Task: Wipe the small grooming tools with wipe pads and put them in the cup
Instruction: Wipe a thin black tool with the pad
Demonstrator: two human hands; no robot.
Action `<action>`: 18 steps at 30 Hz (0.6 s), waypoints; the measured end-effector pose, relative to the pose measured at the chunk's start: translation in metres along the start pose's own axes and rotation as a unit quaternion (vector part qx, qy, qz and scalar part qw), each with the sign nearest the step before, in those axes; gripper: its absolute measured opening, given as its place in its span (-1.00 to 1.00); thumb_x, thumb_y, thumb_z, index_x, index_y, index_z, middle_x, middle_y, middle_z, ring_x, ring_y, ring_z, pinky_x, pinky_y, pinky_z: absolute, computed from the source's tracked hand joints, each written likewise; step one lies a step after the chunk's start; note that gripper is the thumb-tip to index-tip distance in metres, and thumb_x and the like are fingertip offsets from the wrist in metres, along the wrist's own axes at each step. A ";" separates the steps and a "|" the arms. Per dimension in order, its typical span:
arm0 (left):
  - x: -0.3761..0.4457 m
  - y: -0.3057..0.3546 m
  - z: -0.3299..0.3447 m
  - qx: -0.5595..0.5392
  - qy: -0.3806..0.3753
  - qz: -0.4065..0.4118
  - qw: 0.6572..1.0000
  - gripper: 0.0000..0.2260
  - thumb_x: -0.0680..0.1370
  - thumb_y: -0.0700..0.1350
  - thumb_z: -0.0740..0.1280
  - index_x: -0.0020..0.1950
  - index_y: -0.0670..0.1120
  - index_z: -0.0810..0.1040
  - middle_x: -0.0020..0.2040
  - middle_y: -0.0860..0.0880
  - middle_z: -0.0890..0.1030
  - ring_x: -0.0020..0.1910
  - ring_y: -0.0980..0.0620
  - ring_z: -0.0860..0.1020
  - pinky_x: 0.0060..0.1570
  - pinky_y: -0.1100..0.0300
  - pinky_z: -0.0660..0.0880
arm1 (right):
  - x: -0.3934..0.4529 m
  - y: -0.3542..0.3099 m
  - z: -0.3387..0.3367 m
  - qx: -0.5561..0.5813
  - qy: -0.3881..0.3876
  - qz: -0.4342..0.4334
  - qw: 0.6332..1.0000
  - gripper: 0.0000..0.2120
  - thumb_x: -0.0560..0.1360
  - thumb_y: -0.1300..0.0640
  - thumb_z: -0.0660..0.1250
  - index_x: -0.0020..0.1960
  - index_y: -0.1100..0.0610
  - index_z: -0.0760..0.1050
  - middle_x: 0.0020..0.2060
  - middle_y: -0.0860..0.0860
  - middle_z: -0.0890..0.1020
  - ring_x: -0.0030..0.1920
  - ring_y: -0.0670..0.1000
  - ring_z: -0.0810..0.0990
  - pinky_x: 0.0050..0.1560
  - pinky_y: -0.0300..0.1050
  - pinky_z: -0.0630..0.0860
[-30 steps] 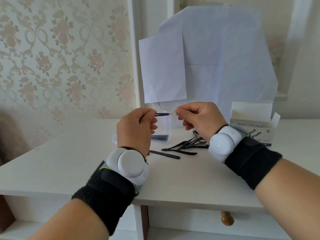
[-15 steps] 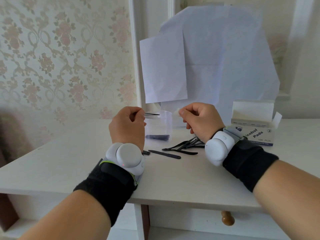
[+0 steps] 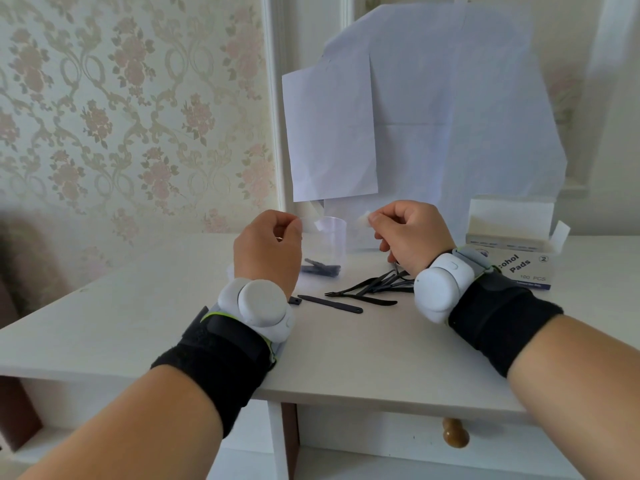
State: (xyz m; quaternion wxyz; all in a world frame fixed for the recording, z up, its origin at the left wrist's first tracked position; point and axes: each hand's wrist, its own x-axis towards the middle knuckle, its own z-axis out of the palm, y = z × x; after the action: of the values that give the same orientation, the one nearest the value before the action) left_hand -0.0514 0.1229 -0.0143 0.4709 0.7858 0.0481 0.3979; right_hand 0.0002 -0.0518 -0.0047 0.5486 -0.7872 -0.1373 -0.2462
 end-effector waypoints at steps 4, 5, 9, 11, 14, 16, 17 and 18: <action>-0.012 0.009 0.003 0.031 -0.065 0.075 0.995 -0.88 0.56 -0.10 0.29 -0.13 0.01 0.58 -0.29 0.13 0.59 -0.33 0.24 0.55 -0.32 0.44 0.40 | 0.002 0.004 0.000 -0.023 -0.016 0.028 0.999 -0.86 0.53 0.16 0.28 -0.13 0.16 0.59 -0.33 -0.01 0.66 -0.41 -0.03 0.57 -0.41 -0.13 0.57; -0.016 0.011 0.005 0.046 -0.098 0.099 0.989 -0.89 0.55 -0.11 0.30 -0.14 -0.01 0.60 -0.31 0.13 0.59 -0.34 0.24 0.55 -0.33 0.45 0.41 | 0.003 0.005 0.000 -0.028 -0.014 0.028 0.999 -0.86 0.53 0.18 0.27 -0.14 0.16 0.58 -0.33 0.00 0.66 -0.42 -0.04 0.56 -0.42 -0.14 0.57; -0.023 0.011 0.013 0.152 -0.206 0.145 0.956 -0.88 0.53 -0.07 0.30 -0.13 0.03 0.64 -0.26 0.14 0.63 -0.22 0.15 0.56 -0.09 0.20 0.54 | 0.004 0.005 -0.001 -0.033 -0.004 0.023 0.999 -0.86 0.51 0.19 0.26 -0.14 0.16 0.58 -0.35 -0.01 0.67 -0.44 -0.05 0.56 -0.43 -0.16 0.55; -0.023 0.011 0.013 0.191 -0.259 0.132 0.937 -0.87 0.53 -0.04 0.30 -0.09 0.05 0.65 -0.19 0.15 0.64 -0.15 0.15 0.56 -0.02 0.20 0.53 | 0.004 0.005 -0.001 -0.037 -0.012 0.022 0.999 -0.86 0.51 0.18 0.26 -0.15 0.15 0.58 -0.35 -0.01 0.67 -0.45 -0.07 0.55 -0.42 -0.14 0.56; -0.023 0.013 0.012 0.218 -0.311 0.125 0.917 -0.86 0.54 -0.02 0.31 0.00 0.05 0.66 -0.09 0.13 0.65 -0.06 0.15 0.57 0.04 0.24 0.50 | 0.003 0.005 -0.001 -0.044 -0.019 0.019 0.999 -0.86 0.51 0.19 0.27 -0.16 0.14 0.58 -0.35 -0.02 0.67 -0.44 -0.06 0.56 -0.40 -0.12 0.57; -0.022 0.013 0.012 0.218 -0.323 0.124 0.913 -0.86 0.55 -0.03 0.33 0.03 0.05 0.66 -0.07 0.11 0.65 -0.05 0.14 0.57 0.06 0.25 0.49 | 0.003 0.005 -0.001 -0.049 -0.021 0.016 0.998 -0.86 0.51 0.18 0.27 -0.16 0.14 0.58 -0.34 -0.02 0.67 -0.43 -0.05 0.56 -0.37 -0.09 0.58; -0.022 0.012 0.013 0.217 -0.327 0.122 0.912 -0.86 0.55 -0.04 0.33 0.04 0.04 0.66 -0.07 0.11 0.64 -0.05 0.14 0.56 0.06 0.26 0.49 | 0.002 0.005 0.000 -0.051 -0.022 0.015 0.998 -0.86 0.51 0.18 0.27 -0.15 0.14 0.58 -0.34 -0.02 0.68 -0.43 -0.05 0.57 -0.35 -0.08 0.59; -0.021 0.011 0.013 0.217 -0.330 0.122 0.911 -0.86 0.55 -0.05 0.33 0.05 0.04 0.65 -0.07 0.11 0.63 -0.06 0.15 0.55 0.05 0.29 0.47 | 0.002 0.004 0.000 -0.052 -0.024 0.014 0.998 -0.86 0.52 0.18 0.27 -0.16 0.13 0.58 -0.34 -0.03 0.67 -0.43 -0.05 0.57 -0.34 -0.08 0.59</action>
State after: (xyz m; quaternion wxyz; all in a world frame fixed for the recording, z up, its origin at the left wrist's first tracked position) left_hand -0.0607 0.0983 -0.0212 0.2260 0.9549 -0.1208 0.1503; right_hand 0.0040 -0.0537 -0.0071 0.5065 -0.8222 -0.1265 -0.2269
